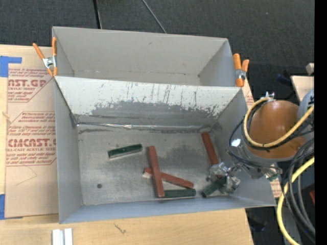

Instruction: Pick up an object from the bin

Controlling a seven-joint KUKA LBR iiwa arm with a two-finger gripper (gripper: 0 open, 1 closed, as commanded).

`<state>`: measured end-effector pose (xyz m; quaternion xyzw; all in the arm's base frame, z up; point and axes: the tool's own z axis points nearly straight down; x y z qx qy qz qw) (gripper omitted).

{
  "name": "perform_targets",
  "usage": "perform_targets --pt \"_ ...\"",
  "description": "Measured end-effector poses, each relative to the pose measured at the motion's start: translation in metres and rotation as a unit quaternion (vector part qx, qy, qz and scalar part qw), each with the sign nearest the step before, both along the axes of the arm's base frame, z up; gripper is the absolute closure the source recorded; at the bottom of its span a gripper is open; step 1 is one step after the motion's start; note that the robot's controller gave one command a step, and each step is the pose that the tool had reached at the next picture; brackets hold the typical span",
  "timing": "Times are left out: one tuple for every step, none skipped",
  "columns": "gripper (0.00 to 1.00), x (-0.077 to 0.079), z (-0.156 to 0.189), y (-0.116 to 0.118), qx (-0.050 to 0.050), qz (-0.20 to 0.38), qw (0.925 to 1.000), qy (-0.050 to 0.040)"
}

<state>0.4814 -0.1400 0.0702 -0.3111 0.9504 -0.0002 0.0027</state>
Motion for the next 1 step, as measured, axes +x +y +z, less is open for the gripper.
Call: perform_targets --pt "1.0 0.0821 0.1649 0.0096 -0.001 0.089 0.996 -0.001"
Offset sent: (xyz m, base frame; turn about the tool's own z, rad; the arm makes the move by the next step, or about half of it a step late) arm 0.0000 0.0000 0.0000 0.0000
